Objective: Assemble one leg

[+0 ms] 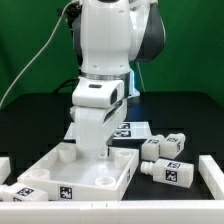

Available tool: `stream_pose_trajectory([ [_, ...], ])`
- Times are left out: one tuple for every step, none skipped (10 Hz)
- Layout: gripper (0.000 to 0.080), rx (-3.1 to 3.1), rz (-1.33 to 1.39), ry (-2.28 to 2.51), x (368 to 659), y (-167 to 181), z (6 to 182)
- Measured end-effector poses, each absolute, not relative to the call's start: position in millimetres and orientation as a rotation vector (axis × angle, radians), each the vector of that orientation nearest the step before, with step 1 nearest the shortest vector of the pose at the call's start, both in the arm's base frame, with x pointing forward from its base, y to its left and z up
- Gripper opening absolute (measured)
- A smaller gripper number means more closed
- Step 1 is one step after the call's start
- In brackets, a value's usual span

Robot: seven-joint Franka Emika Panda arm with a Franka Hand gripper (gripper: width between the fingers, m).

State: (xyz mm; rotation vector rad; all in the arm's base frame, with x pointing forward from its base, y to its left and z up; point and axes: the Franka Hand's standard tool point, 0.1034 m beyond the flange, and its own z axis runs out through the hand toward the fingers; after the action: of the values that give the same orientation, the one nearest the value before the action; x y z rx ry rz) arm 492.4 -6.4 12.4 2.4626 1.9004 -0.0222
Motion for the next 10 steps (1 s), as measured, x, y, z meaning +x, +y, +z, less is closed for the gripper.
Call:
stream_pose_trajectory([
  [0.0051, 2.463, -0.022, 1.9, 492.5, -6.5, 12.3],
  [0.0051, 2.463, -0.022, 1.9, 492.5, -6.5, 12.3],
  [0.0051, 2.462, -0.022, 1.901, 492.5, -6.5, 12.3],
  [0.0051, 2.363, -0.028, 2.018, 494.4, -5.9, 12.3],
  [0.0051, 2.293, -0.032, 2.098, 499.4, -1.4, 12.4],
  [0.0051, 2.254, -0.022, 2.14, 503.0, 5.4, 12.6],
  [0.0051, 2.248, -0.022, 2.151, 503.2, 9.9, 12.5],
  [0.0052, 2.244, -0.02, 2.156, 503.6, 14.0, 12.4],
  [0.0052, 2.239, -0.018, 2.16, 503.9, 17.2, 12.5],
  [0.0052, 2.247, -0.027, 2.157, 504.6, 17.5, 12.4],
])
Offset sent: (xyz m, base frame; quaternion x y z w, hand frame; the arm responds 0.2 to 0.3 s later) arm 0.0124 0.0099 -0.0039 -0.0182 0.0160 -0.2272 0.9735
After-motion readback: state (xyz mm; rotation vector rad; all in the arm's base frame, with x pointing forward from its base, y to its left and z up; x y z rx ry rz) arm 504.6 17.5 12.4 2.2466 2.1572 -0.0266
